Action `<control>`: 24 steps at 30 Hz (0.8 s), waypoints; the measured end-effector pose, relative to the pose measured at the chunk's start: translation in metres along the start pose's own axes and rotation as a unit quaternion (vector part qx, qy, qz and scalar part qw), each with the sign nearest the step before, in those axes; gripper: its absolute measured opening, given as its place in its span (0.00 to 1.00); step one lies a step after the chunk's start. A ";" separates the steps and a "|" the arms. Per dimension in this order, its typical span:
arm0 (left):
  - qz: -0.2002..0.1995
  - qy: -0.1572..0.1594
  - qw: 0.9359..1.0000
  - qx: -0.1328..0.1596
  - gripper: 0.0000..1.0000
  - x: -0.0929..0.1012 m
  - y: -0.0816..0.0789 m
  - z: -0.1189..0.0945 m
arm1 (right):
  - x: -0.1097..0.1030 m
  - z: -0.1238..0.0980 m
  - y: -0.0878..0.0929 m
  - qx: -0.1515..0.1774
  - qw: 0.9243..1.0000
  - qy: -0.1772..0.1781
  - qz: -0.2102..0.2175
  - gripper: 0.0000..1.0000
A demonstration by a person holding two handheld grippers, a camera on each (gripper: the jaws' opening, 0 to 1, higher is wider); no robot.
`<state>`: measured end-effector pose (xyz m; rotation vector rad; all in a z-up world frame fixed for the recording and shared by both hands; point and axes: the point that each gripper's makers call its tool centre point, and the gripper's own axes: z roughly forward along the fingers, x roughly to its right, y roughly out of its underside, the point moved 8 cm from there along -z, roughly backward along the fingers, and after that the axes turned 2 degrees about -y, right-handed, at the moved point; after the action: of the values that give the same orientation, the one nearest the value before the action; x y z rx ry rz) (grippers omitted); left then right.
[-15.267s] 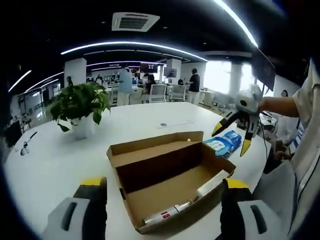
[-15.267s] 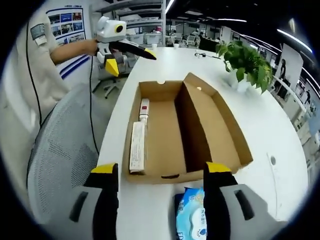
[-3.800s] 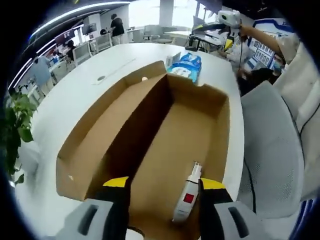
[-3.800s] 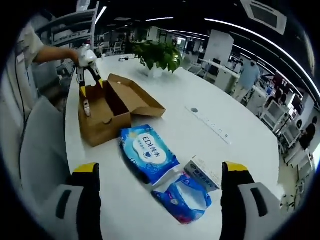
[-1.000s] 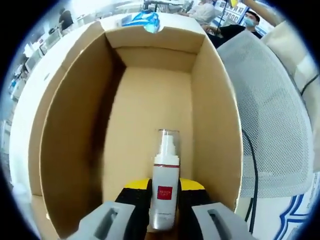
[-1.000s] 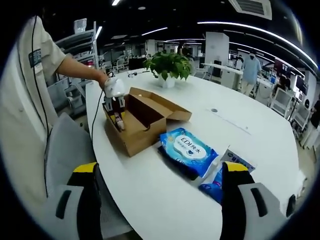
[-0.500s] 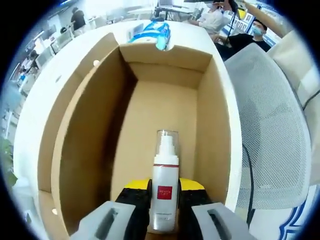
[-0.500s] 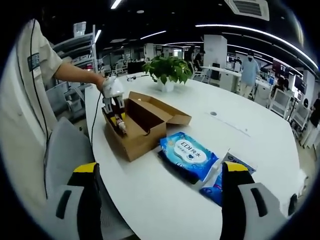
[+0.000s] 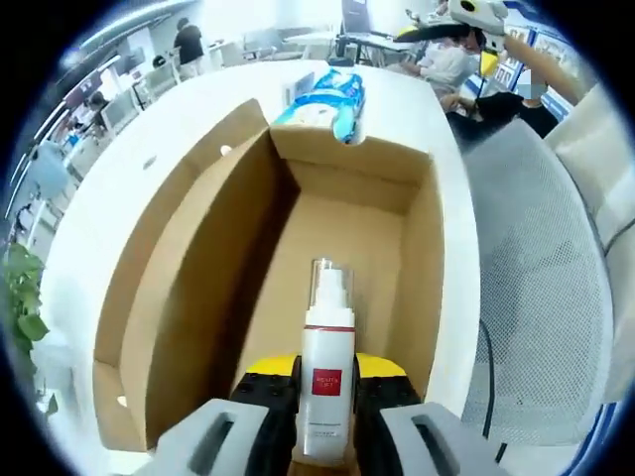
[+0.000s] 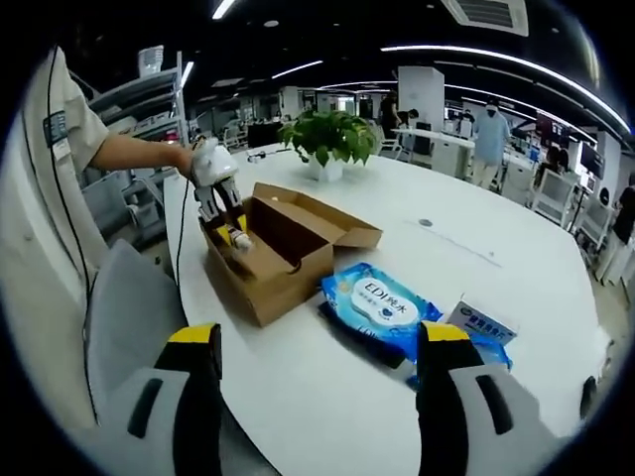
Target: Operate the shoe box by opening the lid, removing the specified soft item, and placing it in the target area until the item is outside and the box remains undamaged.
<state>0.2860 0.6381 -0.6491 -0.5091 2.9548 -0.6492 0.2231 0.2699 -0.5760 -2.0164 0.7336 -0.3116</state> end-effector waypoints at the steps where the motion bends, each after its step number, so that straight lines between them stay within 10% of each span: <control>1: -0.006 -0.004 1.000 0.005 0.19 0.000 -0.001 -0.002 | -0.001 0.002 -0.001 0.000 1.000 0.000 0.001 0.72; 24: -0.080 -0.060 0.992 0.082 0.19 0.019 -0.016 -0.014 | -0.026 0.046 -0.025 0.014 0.999 -0.021 0.039 0.62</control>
<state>0.2711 0.6238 -0.6300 -0.7460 2.7383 -0.8384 0.2347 0.3270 -0.5771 -1.9576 0.7745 -0.2314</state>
